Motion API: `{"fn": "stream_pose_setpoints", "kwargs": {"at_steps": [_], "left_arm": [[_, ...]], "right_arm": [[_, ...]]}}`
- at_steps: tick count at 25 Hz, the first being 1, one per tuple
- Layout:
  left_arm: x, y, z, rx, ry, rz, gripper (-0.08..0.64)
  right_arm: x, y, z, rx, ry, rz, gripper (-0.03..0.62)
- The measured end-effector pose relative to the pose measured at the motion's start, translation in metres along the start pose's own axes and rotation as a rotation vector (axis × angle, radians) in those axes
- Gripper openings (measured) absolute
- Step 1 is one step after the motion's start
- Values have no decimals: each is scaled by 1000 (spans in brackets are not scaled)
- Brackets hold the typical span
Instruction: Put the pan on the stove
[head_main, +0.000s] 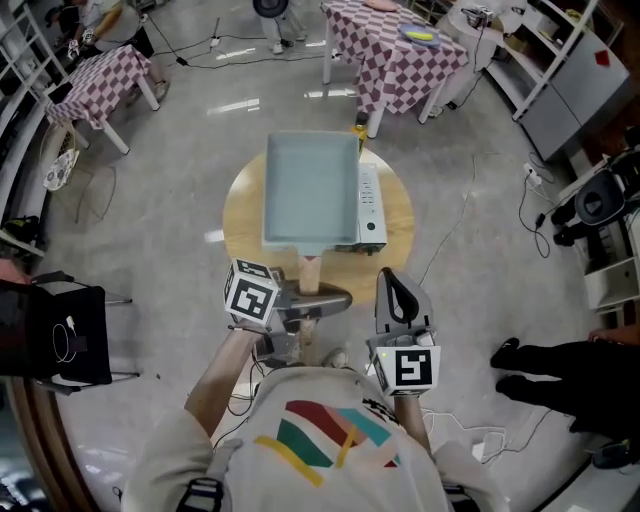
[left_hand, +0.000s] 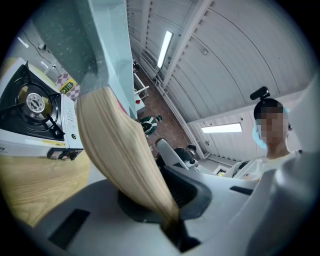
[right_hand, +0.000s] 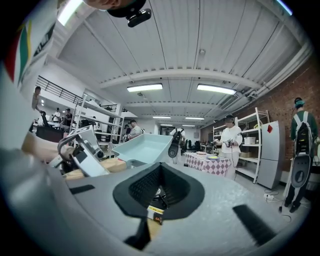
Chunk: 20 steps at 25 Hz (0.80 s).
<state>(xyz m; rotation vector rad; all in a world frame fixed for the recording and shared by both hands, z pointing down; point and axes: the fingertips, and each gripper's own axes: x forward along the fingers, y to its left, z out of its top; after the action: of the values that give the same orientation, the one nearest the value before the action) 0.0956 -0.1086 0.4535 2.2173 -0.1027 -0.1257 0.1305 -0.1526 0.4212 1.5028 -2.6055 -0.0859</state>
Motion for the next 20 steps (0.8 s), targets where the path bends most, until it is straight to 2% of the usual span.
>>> {"fn": "stream_pose_setpoints", "kwargs": {"at_steps": [4,8,13,17,20], "left_arm": [[1,21,18,-24,15,16,8],[-1,40,33,-74,22,-5,8],[-3,81,30,-191,44,49,8],[1,95,33,-305,-3,25,8],[2,108,32,-333,-13,29,8]], "right_arm": [[-6,-5,1,16,16,-19,-2],[-10,-14,-3,9,33,-62,-2],[-14,-26,-15,-2,62,-94,-2],[-19,-29,-17,-13,86,-119,-2],[-24,-31,-17,-22,98,-132,-2]]}}
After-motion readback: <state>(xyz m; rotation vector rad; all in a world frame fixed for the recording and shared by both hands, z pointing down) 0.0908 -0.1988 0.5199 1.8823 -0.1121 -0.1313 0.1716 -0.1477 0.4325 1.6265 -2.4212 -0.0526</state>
